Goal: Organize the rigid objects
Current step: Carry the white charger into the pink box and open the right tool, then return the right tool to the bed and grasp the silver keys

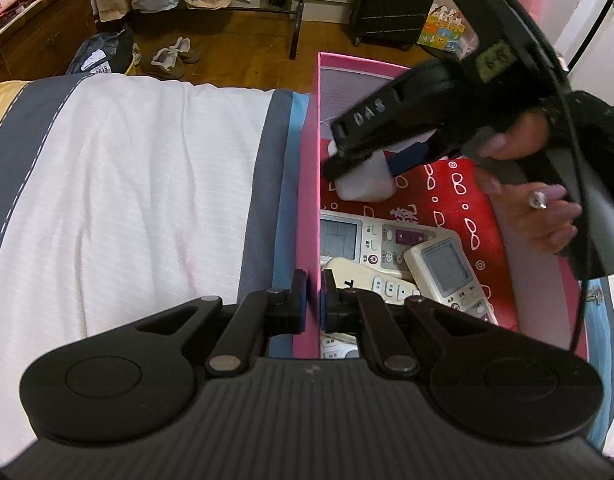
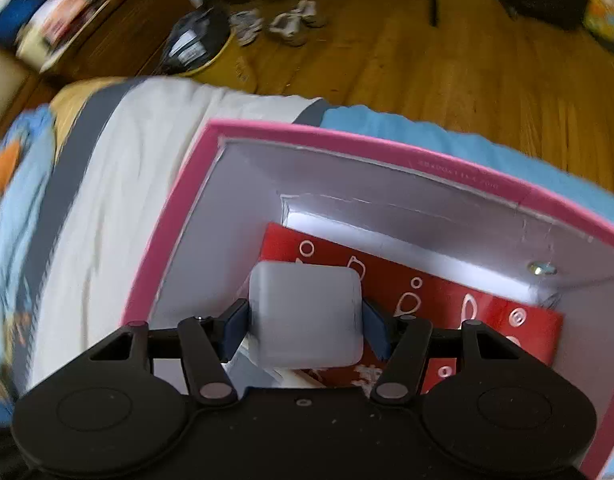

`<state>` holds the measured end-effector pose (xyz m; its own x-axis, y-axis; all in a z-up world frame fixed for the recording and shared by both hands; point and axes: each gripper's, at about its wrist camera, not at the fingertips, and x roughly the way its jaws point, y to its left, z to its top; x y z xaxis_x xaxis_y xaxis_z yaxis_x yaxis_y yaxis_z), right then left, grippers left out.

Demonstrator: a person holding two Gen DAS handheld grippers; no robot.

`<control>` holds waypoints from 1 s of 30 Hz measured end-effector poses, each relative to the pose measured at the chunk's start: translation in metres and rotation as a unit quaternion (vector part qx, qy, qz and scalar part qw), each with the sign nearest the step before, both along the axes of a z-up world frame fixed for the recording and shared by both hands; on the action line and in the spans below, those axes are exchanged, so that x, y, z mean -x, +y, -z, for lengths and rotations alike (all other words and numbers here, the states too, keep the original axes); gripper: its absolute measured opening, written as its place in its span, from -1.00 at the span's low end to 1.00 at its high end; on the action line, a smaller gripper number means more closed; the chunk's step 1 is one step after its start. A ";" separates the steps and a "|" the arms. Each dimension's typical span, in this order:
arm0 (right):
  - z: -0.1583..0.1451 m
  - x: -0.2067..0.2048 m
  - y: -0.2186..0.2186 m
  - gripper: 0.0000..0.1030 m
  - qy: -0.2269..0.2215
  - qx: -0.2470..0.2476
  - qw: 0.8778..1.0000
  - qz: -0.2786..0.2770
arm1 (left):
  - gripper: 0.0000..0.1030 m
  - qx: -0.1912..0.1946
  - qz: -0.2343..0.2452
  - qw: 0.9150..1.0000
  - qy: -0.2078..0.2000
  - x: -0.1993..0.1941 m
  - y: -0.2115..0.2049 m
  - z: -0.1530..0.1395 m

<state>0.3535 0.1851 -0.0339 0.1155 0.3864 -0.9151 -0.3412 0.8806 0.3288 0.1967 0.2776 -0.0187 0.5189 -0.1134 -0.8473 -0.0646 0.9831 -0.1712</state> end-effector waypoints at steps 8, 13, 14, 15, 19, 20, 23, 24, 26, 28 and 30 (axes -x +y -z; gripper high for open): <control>0.006 -0.006 -0.010 0.30 0.044 -0.023 0.996 0.076 | -0.90 0.002 0.000 1.000 -0.002 0.002 0.001 -0.001; 0.008 -0.019 -0.045 0.32 0.165 -0.096 0.966 0.175 | -0.90 0.002 -0.002 1.000 -0.002 0.002 0.001 -0.001; 0.000 -0.018 -0.045 0.32 0.159 -0.090 0.971 0.154 | -0.90 0.004 -0.001 1.000 -0.002 0.002 0.001 -0.001; -0.010 -0.015 -0.048 0.32 0.143 -0.088 0.976 0.137 | -0.90 0.006 -0.002 1.000 -0.002 0.002 0.002 -0.001; -0.047 0.001 -0.069 0.32 0.120 -0.124 0.983 0.068 | -0.89 0.010 -0.004 1.000 -0.003 0.002 0.004 0.000; -0.057 0.008 -0.076 0.32 0.118 -0.133 0.983 0.054 | -0.89 0.011 -0.004 1.000 -0.002 0.002 0.004 0.000; -0.087 0.032 -0.099 0.32 0.090 -0.155 0.984 0.016 | -0.89 0.008 -0.004 1.000 -0.001 0.001 0.002 -0.001; -0.096 0.041 -0.107 0.32 0.074 -0.155 0.985 0.001 | -0.89 0.008 -0.004 1.000 0.000 0.001 0.002 -0.001; -0.115 0.060 -0.122 0.32 0.031 -0.148 0.988 -0.032 | -0.89 0.007 -0.005 1.000 0.002 0.000 0.002 -0.001; -0.127 0.077 -0.138 0.32 -0.012 -0.130 0.990 -0.058 | -0.89 0.006 -0.007 1.000 0.003 -0.001 0.001 -0.001; -0.134 0.094 -0.155 0.32 -0.047 -0.102 0.990 -0.080 | -0.90 0.002 -0.007 1.000 0.003 -0.001 0.000 -0.001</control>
